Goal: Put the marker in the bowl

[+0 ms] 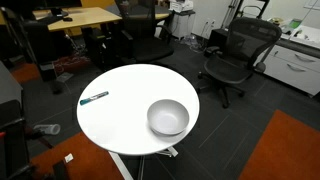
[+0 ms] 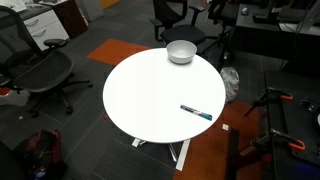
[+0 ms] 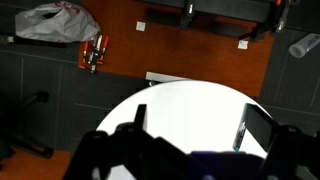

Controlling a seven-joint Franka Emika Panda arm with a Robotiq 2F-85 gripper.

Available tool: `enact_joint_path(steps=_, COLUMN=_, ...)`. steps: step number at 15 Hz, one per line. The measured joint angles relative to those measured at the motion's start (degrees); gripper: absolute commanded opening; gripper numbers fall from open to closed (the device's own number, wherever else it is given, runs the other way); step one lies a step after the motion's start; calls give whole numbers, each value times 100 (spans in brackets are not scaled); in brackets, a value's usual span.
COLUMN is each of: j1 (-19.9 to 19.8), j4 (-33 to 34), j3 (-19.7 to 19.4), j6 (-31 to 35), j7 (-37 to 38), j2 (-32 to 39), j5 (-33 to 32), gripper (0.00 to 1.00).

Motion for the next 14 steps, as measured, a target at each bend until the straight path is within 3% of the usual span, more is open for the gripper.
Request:
enact_joint_path(steps=8, j1=6, j4=-11, j3=15, j6=70, j7=26, j2=28, j5=58, gripper=100)
enact_joint_path(steps=14, j1=130, j4=-538, j3=421, j6=1348, j7=733, j2=303, j5=196, gripper=100)
